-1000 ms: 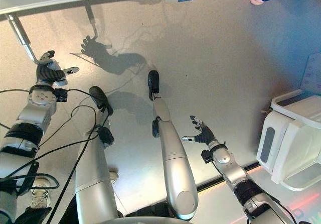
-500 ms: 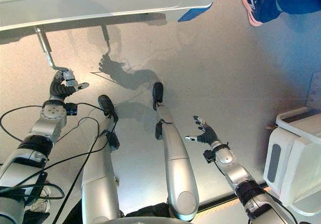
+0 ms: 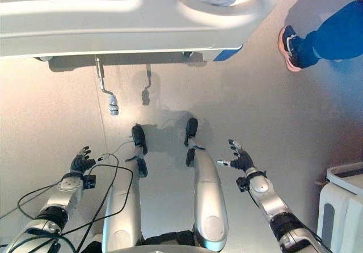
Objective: Raise the hospital bed
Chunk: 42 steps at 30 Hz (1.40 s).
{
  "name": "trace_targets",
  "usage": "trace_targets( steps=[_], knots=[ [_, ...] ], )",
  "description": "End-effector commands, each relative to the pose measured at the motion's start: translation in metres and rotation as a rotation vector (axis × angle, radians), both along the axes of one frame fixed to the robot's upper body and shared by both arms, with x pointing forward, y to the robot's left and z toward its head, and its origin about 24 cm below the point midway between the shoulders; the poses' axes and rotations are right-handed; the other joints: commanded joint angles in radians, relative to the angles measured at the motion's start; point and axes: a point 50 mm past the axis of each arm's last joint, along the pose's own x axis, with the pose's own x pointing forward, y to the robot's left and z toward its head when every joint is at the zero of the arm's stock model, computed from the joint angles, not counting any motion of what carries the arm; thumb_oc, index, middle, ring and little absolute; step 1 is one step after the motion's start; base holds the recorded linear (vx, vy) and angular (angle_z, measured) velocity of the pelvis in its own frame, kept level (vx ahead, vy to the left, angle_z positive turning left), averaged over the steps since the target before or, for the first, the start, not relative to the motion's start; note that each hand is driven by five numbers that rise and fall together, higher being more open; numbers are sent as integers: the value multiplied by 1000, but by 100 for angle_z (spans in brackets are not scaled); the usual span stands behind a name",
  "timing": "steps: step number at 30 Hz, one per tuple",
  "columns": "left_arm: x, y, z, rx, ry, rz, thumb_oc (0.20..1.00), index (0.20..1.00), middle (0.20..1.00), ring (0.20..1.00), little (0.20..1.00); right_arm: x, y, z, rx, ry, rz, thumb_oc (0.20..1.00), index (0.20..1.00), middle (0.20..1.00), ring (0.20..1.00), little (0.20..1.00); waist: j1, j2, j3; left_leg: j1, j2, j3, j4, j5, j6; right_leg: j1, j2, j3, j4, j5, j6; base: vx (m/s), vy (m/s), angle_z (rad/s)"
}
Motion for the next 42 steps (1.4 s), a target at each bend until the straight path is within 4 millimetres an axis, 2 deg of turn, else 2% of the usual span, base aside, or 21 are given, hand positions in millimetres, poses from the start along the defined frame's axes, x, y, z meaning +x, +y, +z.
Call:
trace_targets(
  steps=[1, 3, 4, 8, 10, 12, 13, 14, 17, 18, 19, 22, 29, 42],
  knots=[
    [-11, -2, -7, -52, -6, 16, 1000, 1000, 1000, 1000, 1000, -9, -20, -3, -76, 38, -36, 1000, 1000, 1000, 1000, 1000, -13, 37, -13, -21, -44, 12, 38, 5, 33, 69, -2, -45, -59, 21, 91, -15, -10, 12],
    [-20, -12, -18, -79, 29, -20, 1000, 1000, 1000, 1000, 1000, -12, -24, -12, -90, 84, -57, 1000, 1000, 1000, 1000, 1000, -5, 45, -13, 54, -44, 8, -1, 14, 29, 145, 3, -53, -87, 23, 97, 82, -24, 15],
    [-28, -18, -27, -94, 66, -35, 1000, 1000, 1000, 1000, 1000, -19, -29, -24, -105, 152, -85, 1000, 1000, 1000, 1000, 1000, 5, 53, -13, 135, -42, 6, -43, 21, 25, 225, 8, -64, -117, 24, 102, 90, -22, 7],
    [-40, -22, -40, -106, 135, -43, 1000, 1000, 1000, 1000, 1000, -28, -33, -37, -108, 230, -112, 1000, 1000, 1000, 1000, 1000, 14, 62, -18, 222, -39, 3, -90, 31, 19, 311, 17, -68, -148, 25, 108, 111, -7, 8],
    [-72, -32, -68, -98, 312, -75, 1000, 1000, 1000, 1000, 1000, -60, -42, -67, -92, 417, -209, 1000, 1000, 1000, 1000, 1000, 23, 81, -107, 332, -34, -8, -167, 44, 9, 411, 27, -69, -194, 21, 116, 260, 12, 7],
    [-78, -33, -72, -99, 340, -73, 1000, 1000, 1000, 1000, 1000, -66, -41, -72, -77, 443, -231, 1000, 1000, 1000, 1000, 1000, 23, 81, -129, 358, -30, -4, -185, 48, 5, 435, 29, -70, -210, 22, 117, 150, 4, 6],
    [-87, -36, -78, -101, 378, -72, 1000, 1000, 1000, 1000, 1000, -79, -38, -81, -50, 503, -261, 1000, 1000, 1000, 1000, 1000, 28, 85, -182, 401, -28, -5, -214, 52, 1, 481, 37, -70, -246, 27, 124, 93, 3, 4],
    [-87, -36, -78, -101, 378, -72, 1000, 1000, 1000, 1000, 1000, -79, -38, -81, -50, 503, -261, 1000, 1000, 1000, 1000, 1000, 28, 85, -181, 404, -28, -5, -216, 53, 1, 484, 37, -70, -248, 27, 124, 126, 1, 4],
    [-100, -47, -86, -113, 419, -102, 1000, 1000, 1000, 1000, 1000, -97, -31, -93, -29, 585, -276, 1000, 1000, 1000, 1000, 1000, 31, 95, -259, 476, -25, 0, -279, 65, -6, 555, 50, -76, -302, 37, 134, 97, 4, 3],
    [-100, -47, -86, -113, 419, -102, 1000, 1000, 1000, 1000, 1000, -97, -31, -93, -29, 585, -276, 1000, 1000, 1000, 1000, 1000, 32, 95, -258, 477, -25, 0, -279, 65, -6, 555, 50, -76, -302, 37, 134, 147, 3, 6],
    [-112, -50, -92, -112, 463, -113, 1000, 1000, 1000, 1000, 1000, -109, -26, -100, -24, 626, -273, 1000, 1000, 1000, 1000, 1000, 32, 97, -310, 519, -25, 3, -314, 67, -10, 597, 58, -79, -338, 40, 139, 156, -3, 6],
    [-134, -54, -101, -115, 555, -112, 1000, 1000, 1000, 1000, 1000, -120, -14, -107, -1, 665, -257, 1000, 1000, 1000, 1000, 1000, 34, 89, -399, 594, -27, 14, -366, 60, -15, 669, 71, -78, -407, 48, 143, 179, -9, 7],
    [-146, -62, -106, -115, 608, -155, 1000, 1000, 1000, 1000, 1000, -133, -7, -113, -10, 713, -224, 1000, 1000, 1000, 1000, 1000, 45, 81, -464, 646, -33, 18, -372, 34, -6, 733, 75, -67, -447, 49, 141, 93, 3, 2],
    [-155, -64, -109, -86, 645, -202, 1000, 1000, 1000, 1000, 1000, -146, 2, -118, 11, 748, -216, 1000, 1000, 1000, 1000, 1000, 49, 64, -497, 677, -27, 23, -372, 20, -5, 770, 87, -62, -458, 41, 133, 30, -10, -4]
  ],
)
